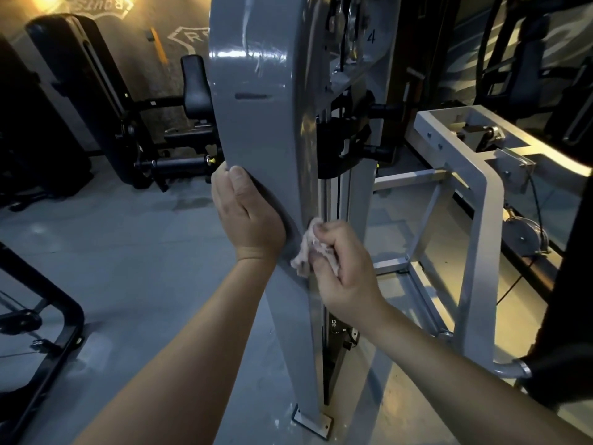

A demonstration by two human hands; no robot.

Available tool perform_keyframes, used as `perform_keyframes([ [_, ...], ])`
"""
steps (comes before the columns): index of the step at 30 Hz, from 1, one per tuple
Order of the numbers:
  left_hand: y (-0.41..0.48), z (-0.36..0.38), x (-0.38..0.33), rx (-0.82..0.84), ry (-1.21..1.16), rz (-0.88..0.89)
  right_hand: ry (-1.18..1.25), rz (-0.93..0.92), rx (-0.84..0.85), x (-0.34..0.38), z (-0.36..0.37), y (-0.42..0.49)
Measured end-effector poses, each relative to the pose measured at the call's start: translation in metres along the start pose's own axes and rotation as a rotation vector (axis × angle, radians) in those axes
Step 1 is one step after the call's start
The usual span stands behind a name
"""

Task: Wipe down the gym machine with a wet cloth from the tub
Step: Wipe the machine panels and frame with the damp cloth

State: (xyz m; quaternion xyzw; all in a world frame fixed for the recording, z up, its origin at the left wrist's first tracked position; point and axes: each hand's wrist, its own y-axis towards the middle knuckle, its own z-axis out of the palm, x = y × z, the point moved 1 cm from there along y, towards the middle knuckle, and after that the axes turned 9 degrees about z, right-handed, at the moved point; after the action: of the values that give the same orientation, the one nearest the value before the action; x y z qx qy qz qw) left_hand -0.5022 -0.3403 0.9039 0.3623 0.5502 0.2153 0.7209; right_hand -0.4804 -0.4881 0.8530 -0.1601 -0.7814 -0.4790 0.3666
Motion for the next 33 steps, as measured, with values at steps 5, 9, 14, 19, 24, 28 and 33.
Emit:
perform_keyframes([
  [5, 0.001, 0.0, 0.005, -0.016, -0.013, -0.03, 0.039, -0.028, -0.041, 0.018, -0.013, 0.049],
  [9, 0.0, -0.001, -0.001, -0.015, 0.024, 0.013, 0.0, -0.121, -0.008, 0.022, -0.006, 0.031],
  [14, 0.002, -0.001, -0.002, -0.007, 0.042, 0.031, -0.057, -0.144, 0.042, 0.028, -0.016, 0.052],
  [19, 0.0, -0.001, -0.004, 0.009, 0.034, 0.016, -0.028, -0.117, -0.065, 0.032, -0.014, 0.059],
  [24, 0.005, -0.005, -0.005, 0.092, 0.03, -0.014, -0.14, -0.173, 0.04, 0.035, -0.021, 0.047],
  [28, 0.017, -0.015, -0.019, 0.127, -0.035, -0.108, -0.067, -0.103, -0.094, 0.051, -0.029, 0.088],
  [33, 0.063, -0.005, -0.045, 0.015, -0.067, -0.247, -0.132, -0.198, 0.02, 0.048, -0.024, 0.042],
])
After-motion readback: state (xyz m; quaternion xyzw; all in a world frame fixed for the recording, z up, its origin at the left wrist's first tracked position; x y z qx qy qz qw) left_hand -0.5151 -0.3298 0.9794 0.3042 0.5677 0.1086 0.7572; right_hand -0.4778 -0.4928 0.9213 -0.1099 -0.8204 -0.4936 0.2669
